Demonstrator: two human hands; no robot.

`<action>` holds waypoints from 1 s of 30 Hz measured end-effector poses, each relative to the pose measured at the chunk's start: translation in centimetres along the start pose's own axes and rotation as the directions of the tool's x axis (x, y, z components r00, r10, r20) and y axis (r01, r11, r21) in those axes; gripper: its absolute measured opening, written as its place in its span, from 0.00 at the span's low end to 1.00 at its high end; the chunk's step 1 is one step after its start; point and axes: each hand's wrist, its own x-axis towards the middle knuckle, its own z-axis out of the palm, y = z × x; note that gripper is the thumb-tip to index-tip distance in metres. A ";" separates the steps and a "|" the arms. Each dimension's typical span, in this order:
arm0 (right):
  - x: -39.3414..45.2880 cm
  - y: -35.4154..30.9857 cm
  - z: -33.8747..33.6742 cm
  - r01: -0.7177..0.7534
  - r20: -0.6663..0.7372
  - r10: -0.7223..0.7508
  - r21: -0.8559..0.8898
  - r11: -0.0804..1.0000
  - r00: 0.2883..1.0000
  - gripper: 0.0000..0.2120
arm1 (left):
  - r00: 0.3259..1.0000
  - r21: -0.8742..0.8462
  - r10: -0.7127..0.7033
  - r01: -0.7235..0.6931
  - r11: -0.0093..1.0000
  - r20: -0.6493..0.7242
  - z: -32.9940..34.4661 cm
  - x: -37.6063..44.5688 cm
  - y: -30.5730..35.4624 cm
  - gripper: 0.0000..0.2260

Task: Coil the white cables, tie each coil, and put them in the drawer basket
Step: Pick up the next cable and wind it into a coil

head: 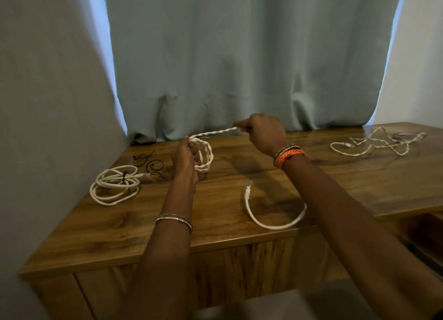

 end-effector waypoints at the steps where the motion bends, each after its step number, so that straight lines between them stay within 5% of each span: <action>1: 0.1 0.5 -0.1 -0.028 0.000 0.028 0.001 1.000 1.000 0.15 | 1.000 -0.012 -0.003 0.002 1.000 -0.024 -0.1 0.2 0.0 0.16; 9: -0.7 1.2 0.5 -0.354 0.198 0.304 0.312 0.882 0.932 0.09 | 0.980 -0.229 -0.070 0.027 0.973 -0.184 0.7 -0.5 -0.5 0.09; 13: -0.7 0.5 -0.6 -0.629 0.515 0.361 0.648 0.429 0.777 0.07 | 0.963 -0.199 -0.075 0.023 0.980 -0.258 -0.1 -0.4 0.3 0.10; 18: -0.4 2.2 -2.0 -0.727 0.676 0.267 0.646 0.233 0.687 0.03 | 0.955 0.086 -0.046 0.074 0.994 -0.291 -1.3 -0.6 1.3 0.22; 21: -0.7 2.4 -2.3 -0.772 0.733 0.250 0.618 0.144 0.633 0.04 | 0.928 0.153 0.016 0.044 0.987 -0.372 -1.0 -1.4 1.6 0.21; 24: -1.2 2.2 -1.6 -0.710 0.604 0.384 0.652 0.266 0.699 0.05 | 0.878 0.121 0.113 -0.063 0.991 -0.464 0.1 -1.6 1.7 0.16; 27: -1.0 1.8 -0.3 -0.499 0.293 0.411 0.378 0.780 0.863 0.07 | 0.849 0.400 0.305 -0.123 0.908 -0.432 0.5 -1.6 1.5 0.17; 28: -0.8 1.1 -0.1 -0.431 0.311 0.349 0.252 0.866 0.884 0.07 | 0.839 0.473 0.368 -0.155 0.867 -0.400 0.5 -1.2 1.4 0.17; 30: -1.2 -0.5 -1.5 -0.311 0.554 0.239 0.038 0.950 0.797 0.04 | 0.830 0.561 0.467 -0.240 0.792 -0.306 0.7 -1.1 1.4 0.17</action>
